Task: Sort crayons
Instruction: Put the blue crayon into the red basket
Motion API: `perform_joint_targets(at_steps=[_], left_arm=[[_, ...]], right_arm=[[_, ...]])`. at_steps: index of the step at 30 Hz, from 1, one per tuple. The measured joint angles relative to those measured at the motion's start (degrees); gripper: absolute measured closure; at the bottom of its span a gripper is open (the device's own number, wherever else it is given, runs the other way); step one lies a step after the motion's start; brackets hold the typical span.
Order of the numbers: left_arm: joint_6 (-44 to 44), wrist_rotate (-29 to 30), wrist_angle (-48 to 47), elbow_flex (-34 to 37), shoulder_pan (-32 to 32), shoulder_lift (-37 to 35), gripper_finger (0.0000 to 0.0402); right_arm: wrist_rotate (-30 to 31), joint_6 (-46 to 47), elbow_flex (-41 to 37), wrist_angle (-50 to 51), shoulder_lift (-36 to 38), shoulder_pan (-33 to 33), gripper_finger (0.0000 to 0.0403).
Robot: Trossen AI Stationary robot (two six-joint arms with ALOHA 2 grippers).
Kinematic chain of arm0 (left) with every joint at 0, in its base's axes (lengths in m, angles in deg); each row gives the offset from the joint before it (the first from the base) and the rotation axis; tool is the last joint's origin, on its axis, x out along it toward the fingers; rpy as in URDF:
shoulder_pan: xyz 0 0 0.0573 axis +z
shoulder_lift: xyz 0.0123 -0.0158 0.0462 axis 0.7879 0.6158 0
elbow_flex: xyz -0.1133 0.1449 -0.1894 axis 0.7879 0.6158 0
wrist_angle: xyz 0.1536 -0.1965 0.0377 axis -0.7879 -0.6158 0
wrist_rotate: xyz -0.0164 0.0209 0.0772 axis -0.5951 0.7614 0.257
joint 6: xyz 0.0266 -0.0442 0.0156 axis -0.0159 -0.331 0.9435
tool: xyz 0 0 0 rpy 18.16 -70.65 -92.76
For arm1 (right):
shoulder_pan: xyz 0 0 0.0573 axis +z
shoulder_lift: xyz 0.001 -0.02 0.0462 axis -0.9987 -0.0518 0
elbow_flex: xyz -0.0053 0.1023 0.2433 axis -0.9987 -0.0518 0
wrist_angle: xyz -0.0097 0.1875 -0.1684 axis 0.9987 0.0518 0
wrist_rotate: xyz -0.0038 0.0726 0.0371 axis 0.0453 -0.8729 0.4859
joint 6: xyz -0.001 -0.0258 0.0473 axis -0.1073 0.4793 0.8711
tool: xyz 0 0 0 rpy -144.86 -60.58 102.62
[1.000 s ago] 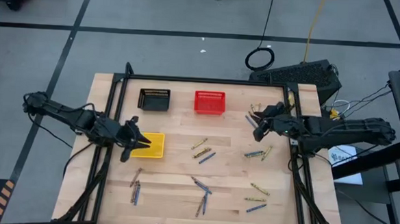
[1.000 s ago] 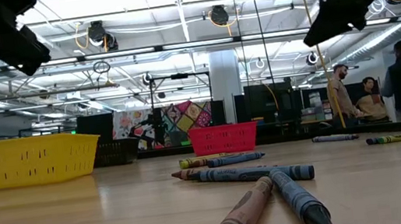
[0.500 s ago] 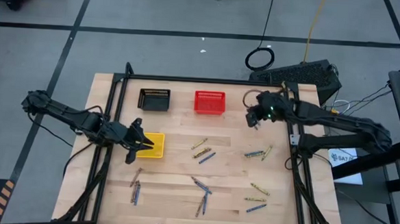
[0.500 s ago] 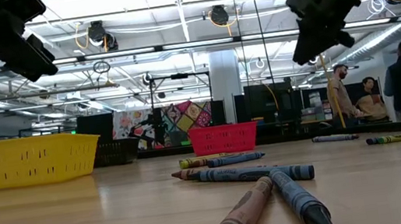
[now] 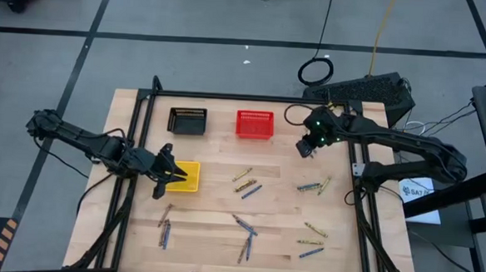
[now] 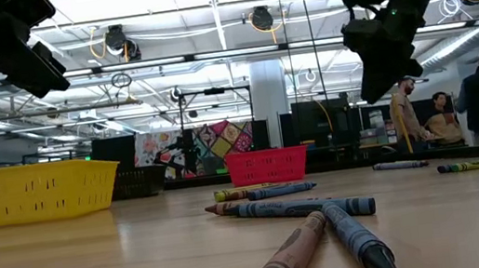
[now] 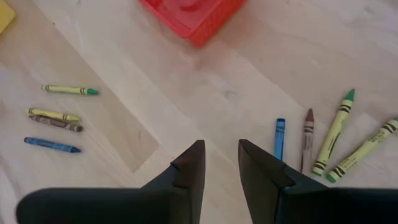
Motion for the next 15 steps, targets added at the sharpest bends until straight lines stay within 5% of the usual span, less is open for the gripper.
perform_joint_targets(at_steps=[15], left_arm=[[0.31,0.4,-0.07,0.0,0.0,0.0,0.0327]], right_arm=[[7.31,-1.51,0.0,3.62,-3.65,-0.35,0.0269]])
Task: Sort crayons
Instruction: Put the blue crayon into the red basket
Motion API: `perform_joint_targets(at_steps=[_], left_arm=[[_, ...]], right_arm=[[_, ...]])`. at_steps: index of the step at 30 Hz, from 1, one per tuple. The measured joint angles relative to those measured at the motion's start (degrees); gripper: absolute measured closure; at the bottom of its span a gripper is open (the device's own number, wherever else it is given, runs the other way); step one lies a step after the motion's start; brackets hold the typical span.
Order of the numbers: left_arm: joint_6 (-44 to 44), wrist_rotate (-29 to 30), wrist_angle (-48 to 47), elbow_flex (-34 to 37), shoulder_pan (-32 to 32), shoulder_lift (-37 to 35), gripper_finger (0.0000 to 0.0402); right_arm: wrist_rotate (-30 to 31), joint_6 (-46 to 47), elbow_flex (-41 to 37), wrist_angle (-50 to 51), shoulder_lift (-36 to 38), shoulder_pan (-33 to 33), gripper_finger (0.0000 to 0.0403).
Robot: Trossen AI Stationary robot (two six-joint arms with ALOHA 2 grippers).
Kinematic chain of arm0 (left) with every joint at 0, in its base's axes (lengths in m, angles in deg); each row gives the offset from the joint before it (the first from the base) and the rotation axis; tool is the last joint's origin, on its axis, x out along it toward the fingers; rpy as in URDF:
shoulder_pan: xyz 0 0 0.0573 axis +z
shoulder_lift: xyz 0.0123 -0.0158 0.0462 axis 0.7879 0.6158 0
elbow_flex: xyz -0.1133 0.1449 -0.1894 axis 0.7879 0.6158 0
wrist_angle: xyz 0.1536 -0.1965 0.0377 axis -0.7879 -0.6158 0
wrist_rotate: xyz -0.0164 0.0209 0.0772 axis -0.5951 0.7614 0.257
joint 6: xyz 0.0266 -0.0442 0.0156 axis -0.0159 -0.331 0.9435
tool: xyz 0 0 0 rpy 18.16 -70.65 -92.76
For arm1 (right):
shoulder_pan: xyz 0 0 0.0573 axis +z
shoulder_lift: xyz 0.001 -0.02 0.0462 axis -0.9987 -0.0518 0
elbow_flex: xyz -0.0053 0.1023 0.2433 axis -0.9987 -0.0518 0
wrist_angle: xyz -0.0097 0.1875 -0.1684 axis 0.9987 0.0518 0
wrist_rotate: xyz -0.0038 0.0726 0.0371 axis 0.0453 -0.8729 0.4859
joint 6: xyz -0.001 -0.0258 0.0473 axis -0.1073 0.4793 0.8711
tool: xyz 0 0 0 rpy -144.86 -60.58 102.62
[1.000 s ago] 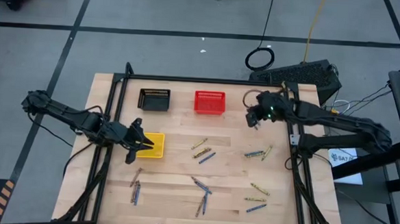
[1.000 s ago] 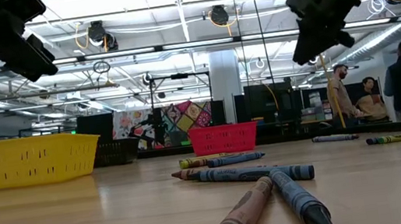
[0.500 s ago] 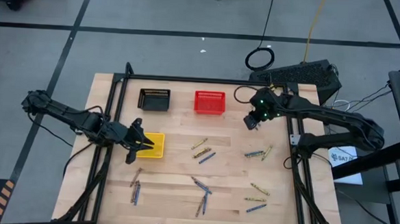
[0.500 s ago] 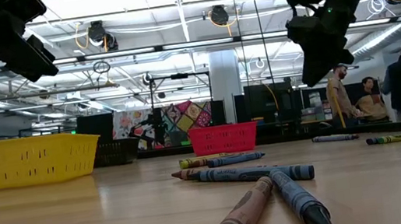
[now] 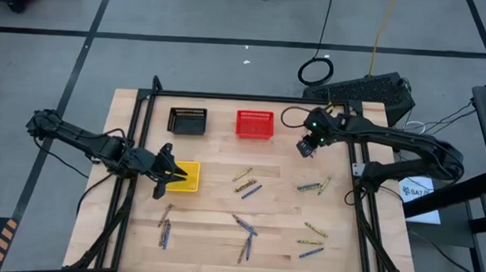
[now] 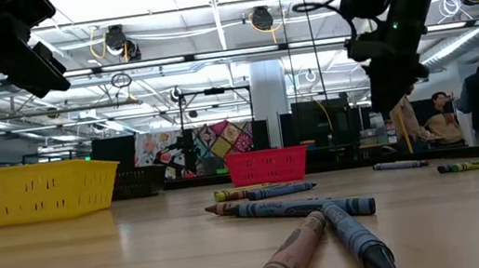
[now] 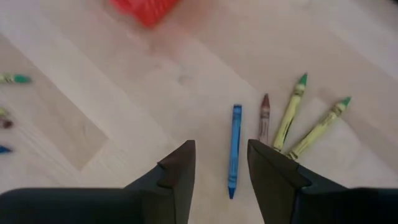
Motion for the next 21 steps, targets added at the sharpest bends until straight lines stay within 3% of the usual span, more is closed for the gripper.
perform_joint_targets(at_steps=[7,21], left_arm=[[-0.09,0.04,0.02,0.0,0.0,0.0,0.0327],[-0.15,1.8,0.02,0.0,0.0,-0.01,0.0327]], right_arm=[[-4.25,-2.87,0.0,0.66,-7.48,-0.02,0.0269],[-2.71,-5.21,-0.02,0.12,-16.48,-0.02,0.0272]])
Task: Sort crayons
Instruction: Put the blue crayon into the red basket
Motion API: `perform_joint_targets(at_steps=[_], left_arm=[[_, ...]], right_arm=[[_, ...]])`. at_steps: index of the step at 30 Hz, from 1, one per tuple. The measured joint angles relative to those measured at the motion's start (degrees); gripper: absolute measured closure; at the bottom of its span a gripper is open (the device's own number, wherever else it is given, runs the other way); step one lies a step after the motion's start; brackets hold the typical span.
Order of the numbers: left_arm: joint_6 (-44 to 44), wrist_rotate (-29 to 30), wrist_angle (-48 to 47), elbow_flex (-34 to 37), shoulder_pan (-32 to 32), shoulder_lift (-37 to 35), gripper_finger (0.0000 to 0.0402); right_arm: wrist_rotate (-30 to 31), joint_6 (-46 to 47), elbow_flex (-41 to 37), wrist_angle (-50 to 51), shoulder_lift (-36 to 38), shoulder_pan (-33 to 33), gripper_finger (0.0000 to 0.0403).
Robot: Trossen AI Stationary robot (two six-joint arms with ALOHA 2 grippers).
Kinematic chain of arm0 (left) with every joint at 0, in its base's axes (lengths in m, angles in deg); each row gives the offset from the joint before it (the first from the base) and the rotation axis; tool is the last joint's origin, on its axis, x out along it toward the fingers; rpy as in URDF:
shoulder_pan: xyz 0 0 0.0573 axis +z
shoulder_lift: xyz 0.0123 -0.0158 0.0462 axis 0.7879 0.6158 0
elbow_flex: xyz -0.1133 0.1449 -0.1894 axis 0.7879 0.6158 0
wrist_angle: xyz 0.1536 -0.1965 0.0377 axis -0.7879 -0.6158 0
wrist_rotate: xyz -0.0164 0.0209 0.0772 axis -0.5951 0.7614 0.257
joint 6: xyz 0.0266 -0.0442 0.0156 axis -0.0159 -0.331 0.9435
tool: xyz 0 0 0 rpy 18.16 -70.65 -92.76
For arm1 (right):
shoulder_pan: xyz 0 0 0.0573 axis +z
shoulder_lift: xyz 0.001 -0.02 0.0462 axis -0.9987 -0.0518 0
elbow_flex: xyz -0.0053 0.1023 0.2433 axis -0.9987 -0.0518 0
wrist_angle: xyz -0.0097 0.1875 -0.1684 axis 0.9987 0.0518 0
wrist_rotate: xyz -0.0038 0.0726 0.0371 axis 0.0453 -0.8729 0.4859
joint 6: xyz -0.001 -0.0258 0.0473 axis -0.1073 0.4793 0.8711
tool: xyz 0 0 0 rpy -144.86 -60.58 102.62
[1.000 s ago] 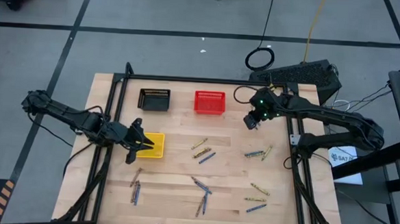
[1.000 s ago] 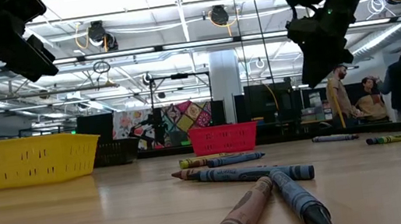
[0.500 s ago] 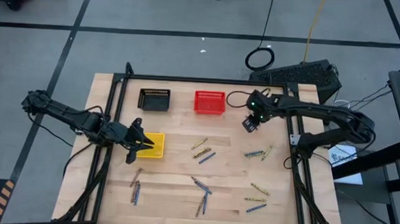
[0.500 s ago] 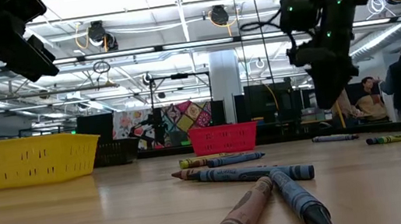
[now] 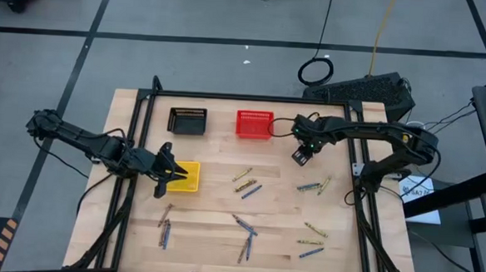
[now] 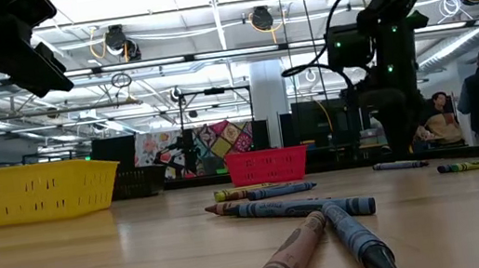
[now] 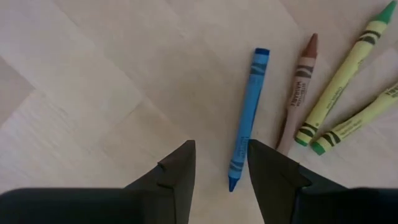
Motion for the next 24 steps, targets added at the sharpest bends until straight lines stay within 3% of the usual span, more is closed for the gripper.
perform_joint_targets(at_steps=[15,24], left_arm=[[-0.22,0.44,-0.02,0.0,0.0,-0.01,0.0326],[0.07,0.79,-0.19,0.0,0.0,0.0,0.0327]], right_arm=[[2.64,-1.09,-0.02,-1.3,-3.25,-2.01,0.0273],[-0.52,-1.2,-0.02,-1.88,-3.41,-2.91,0.0273]])
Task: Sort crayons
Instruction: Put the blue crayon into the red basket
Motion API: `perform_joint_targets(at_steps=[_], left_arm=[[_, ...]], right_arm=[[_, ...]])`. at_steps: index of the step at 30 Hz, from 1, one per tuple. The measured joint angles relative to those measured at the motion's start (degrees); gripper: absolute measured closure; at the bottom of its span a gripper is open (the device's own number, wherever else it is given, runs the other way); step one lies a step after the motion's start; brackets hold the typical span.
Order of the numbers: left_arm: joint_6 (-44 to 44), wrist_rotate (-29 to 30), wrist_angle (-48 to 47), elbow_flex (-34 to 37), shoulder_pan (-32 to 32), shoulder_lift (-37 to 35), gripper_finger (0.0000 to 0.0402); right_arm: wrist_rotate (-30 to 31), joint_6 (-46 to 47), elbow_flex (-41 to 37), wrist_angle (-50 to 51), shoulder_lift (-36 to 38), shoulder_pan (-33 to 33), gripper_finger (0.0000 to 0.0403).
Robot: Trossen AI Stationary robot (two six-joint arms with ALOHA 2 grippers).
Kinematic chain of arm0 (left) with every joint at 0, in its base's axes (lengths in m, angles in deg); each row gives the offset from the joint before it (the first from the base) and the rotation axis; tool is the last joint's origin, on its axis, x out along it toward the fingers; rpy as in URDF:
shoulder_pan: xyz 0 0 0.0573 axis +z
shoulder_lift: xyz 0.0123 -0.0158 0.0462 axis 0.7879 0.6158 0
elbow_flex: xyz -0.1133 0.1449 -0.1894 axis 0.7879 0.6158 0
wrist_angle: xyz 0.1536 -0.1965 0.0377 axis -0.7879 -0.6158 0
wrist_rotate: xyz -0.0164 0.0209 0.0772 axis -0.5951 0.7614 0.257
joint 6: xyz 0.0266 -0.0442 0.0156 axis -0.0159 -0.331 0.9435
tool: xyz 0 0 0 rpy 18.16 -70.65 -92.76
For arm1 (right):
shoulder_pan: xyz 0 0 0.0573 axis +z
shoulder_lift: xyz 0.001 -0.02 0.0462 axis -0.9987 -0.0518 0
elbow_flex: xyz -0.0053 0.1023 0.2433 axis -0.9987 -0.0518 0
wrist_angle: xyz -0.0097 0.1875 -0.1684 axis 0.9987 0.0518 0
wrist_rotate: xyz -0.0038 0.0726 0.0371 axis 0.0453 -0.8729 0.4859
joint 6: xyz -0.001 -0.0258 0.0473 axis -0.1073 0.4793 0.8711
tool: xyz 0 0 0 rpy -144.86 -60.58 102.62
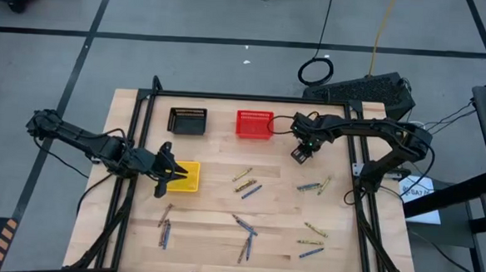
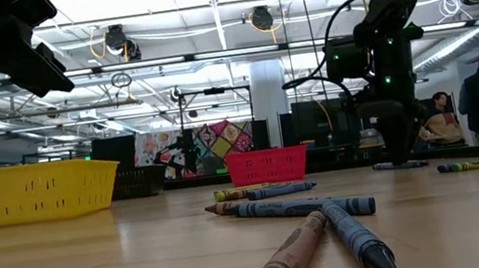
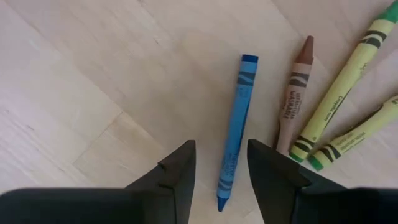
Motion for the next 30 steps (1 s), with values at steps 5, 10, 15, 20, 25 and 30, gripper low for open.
perform_joint_targets(at_steps=[5,10,15,20,25,30], left_arm=[[0.02,0.45,-0.05,0.0,0.0,0.01,0.0327],[0.0,0.46,-0.04,0.0,0.0,0.01,0.0327],[-0.01,0.46,-0.03,0.0,0.0,0.0,0.0327],[-0.02,0.47,-0.03,0.0,0.0,0.01,0.0327],[-0.02,0.49,-0.03,0.0,0.0,0.01,0.0327],[0.0,0.51,-0.03,0.0,0.0,-0.01,0.0327]], right_arm=[[-0.02,0.2,0.0,-0.52,0.0,0.0,0.0273],[0.01,0.25,-0.04,-0.8,0.0,0.0,0.0273],[0.07,0.64,-2.17,-3.44,0.08,-0.02,0.0273],[0.09,0.64,-2.99,-4.65,0.2,-0.04,0.0274],[0.09,0.64,-3.05,-4.98,0.15,-0.04,0.031],[0.12,0.64,-3.08,-5.11,0.13,-0.04,0.0388]])
